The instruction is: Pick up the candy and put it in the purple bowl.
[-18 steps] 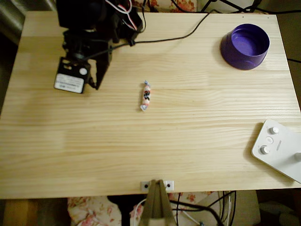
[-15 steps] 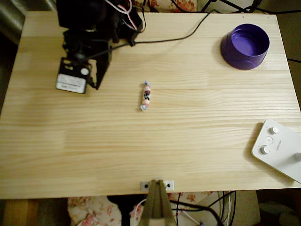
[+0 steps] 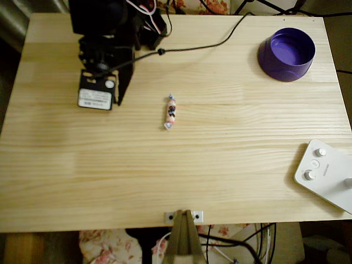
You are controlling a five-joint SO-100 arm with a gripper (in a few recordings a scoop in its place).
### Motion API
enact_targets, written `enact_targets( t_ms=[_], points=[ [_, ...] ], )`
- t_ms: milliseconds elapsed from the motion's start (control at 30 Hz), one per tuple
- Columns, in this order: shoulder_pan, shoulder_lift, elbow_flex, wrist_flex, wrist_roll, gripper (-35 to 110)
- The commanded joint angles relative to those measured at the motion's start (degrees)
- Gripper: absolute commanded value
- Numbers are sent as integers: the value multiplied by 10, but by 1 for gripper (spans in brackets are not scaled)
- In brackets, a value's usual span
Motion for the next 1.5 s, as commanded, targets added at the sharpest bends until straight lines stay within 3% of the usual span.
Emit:
enact_targets(
  t_ms=[0, 1467],
  points=[
    [4, 8, -10, 3, -4, -1],
    [1, 8, -10, 4, -11, -1]
  ],
)
